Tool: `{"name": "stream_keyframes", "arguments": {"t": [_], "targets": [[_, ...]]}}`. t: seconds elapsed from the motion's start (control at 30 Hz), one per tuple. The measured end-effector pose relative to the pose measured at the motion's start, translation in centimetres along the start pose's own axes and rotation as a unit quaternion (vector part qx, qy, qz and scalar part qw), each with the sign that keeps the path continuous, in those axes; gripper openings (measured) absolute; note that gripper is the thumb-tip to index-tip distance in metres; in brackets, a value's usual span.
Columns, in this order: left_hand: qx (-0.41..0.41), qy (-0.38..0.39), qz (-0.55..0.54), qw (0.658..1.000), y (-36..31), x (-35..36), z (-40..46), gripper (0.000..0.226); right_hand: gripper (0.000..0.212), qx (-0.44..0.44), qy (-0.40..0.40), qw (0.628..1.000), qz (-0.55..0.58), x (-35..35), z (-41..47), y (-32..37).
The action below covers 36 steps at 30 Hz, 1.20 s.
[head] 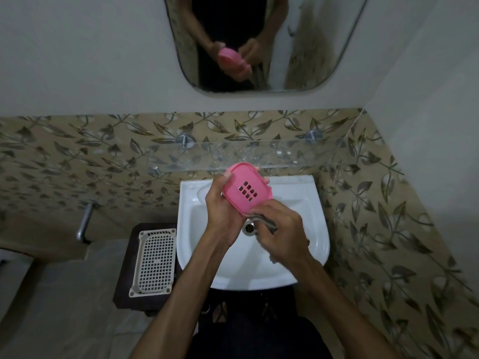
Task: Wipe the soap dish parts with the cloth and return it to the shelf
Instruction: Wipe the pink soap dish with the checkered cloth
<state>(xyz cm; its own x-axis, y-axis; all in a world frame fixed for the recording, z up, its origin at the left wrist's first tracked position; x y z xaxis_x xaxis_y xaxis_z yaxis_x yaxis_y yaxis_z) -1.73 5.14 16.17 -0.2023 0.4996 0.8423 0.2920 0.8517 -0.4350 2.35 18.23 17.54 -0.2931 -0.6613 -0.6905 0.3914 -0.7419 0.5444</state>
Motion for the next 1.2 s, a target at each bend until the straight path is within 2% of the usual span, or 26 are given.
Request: {"name": "stream_keyframes", "arguments": {"t": [0.1, 0.2, 0.3, 0.43, 0.53, 0.63, 0.67, 0.77, 0.87, 0.9, 1.0, 1.1, 1.2], "targets": [[0.010, 0.005, -0.014, 1.000, 0.0, 0.0, 0.0, 0.068, 0.026, 0.065, -0.037, 0.997, 0.023, -0.3, 0.2, -0.9], [0.012, 0.013, -0.007, 1.000, 0.1, 0.1, 0.0, 0.065, 0.027, 0.033, -0.023, 0.999, 0.015, 0.3, -0.1, 0.2], [0.010, 0.003, -0.012, 1.000, 0.2, -0.1, 0.1, 0.065, 0.024, 0.102, -0.068, 0.992, 0.019, 0.1, -0.2, -0.4], [0.004, -0.005, -0.021, 1.000, 0.4, -0.5, 0.2, 0.069, 0.021, 0.052, -0.063, 0.997, -0.006, 0.6, -0.3, 1.2], [0.003, -0.007, -0.030, 1.000, 0.5, -0.6, 0.1, 0.070, 0.020, 0.126, -0.112, 0.986, 0.011, 0.0, 0.0, -0.3], [-0.006, -0.008, -0.049, 0.999, 0.7, -0.9, 0.0, 0.066, 0.024, 0.047, -0.070, 0.996, -0.012, 0.7, 0.2, 1.1], [-0.006, -0.009, -0.054, 0.998, 0.8, -0.9, 0.0, 0.066, 0.024, 0.050, -0.068, 0.996, -0.008, 0.7, 0.2, 1.0], [0.006, 0.001, -0.068, 0.998, 0.8, -0.6, 0.1, 0.067, 0.017, 0.138, -0.107, 0.984, 0.027, 0.3, 0.2, -0.4], [0.013, 0.001, -0.086, 0.996, 0.9, -0.3, 0.1, 0.068, 0.020, 0.067, -0.076, 0.995, 0.014, 0.9, 0.1, 1.1], [0.017, -0.001, -0.089, 0.996, 0.9, -0.3, 0.3, 0.067, 0.020, 0.075, -0.080, 0.994, 0.017, 1.1, -0.1, 1.1], [0.032, 0.010, -0.092, 0.995, 0.7, -0.2, 0.4, 0.067, 0.013, 0.176, -0.124, 0.975, 0.047, 0.7, -0.3, -0.4], [0.029, 0.031, -0.099, 0.994, 0.7, -0.1, 0.3, 0.069, 0.018, 0.079, -0.080, 0.993, 0.024, 1.2, -0.2, 0.8], [0.028, 0.031, -0.114, 0.993, 0.6, -0.5, 0.5, 0.065, 0.020, 0.120, -0.092, 0.988, 0.033, 0.1, 0.1, -1.4]]}}
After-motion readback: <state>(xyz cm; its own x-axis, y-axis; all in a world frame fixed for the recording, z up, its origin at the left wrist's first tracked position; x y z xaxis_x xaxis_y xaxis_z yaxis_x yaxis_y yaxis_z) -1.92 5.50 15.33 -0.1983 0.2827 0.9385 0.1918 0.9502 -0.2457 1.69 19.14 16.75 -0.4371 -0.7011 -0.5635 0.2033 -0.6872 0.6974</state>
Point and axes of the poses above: each hand's wrist, its own z-axis towards the middle knuckle, its own x-axis out of the palm, y = z × x, the point moved 6 cm from there along z, towards the middle knuckle, and after that the axes turned 14 degrees about -z, right-handed, at the moved point
